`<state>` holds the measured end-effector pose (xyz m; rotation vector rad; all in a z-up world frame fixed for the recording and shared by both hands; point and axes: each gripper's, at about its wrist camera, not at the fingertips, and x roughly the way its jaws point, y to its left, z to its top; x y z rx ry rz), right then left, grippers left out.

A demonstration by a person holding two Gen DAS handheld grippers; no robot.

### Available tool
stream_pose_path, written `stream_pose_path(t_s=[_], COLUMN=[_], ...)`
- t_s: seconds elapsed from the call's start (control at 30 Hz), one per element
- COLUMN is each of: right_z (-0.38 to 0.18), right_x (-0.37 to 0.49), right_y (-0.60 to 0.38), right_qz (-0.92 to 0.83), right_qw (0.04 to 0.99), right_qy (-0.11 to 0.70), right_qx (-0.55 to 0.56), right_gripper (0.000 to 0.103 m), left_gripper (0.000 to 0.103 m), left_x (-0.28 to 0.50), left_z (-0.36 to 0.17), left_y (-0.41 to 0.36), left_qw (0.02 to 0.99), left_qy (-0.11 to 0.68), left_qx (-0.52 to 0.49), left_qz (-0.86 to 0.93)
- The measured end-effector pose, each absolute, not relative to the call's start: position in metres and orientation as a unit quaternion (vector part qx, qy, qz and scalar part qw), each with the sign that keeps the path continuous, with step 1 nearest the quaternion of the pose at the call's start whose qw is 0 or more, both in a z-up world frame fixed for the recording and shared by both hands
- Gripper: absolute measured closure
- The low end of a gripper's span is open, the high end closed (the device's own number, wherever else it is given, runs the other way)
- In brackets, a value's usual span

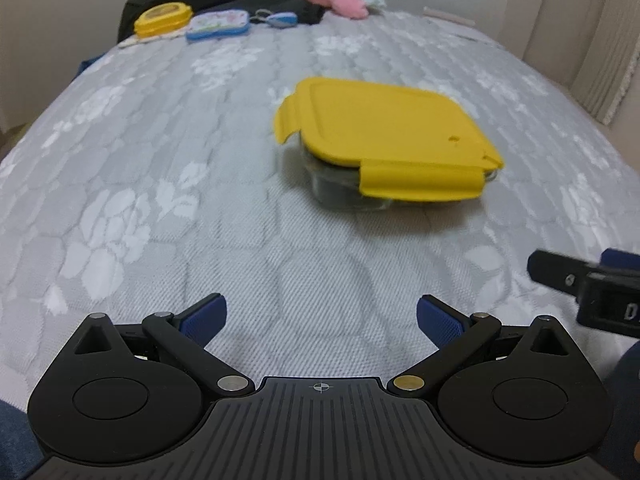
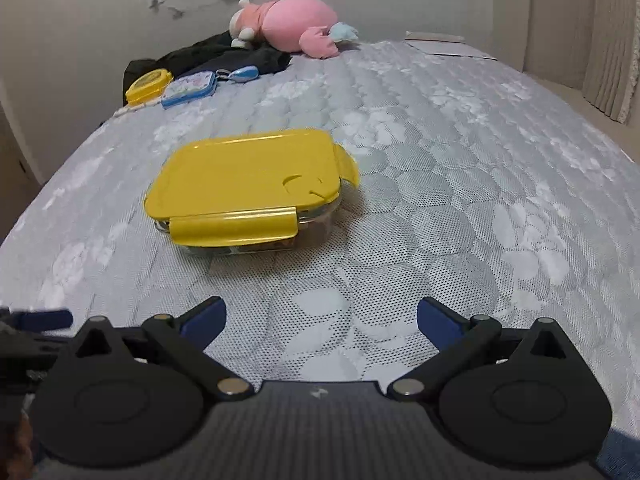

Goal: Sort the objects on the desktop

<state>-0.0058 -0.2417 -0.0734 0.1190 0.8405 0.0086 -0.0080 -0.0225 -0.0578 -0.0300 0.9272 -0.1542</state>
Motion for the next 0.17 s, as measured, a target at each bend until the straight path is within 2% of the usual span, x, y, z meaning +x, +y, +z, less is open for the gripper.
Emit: stream_pose_path(t_s=[0.17], right_z=[-0.065], right_x=[-0.001], right_y=[-0.255], right_qz=[0.013], right_qw=[0.907], right_qy=[0.416], right_qx=[0.071], right_gripper=[0.001], left_gripper=[0.0], left_x=[0.003], left_z=[-0.059], left_y=[-0.012], left_qw=[0.886], left_qy=[0.459], left_qx=[-0.038], left_qz=[-0.05])
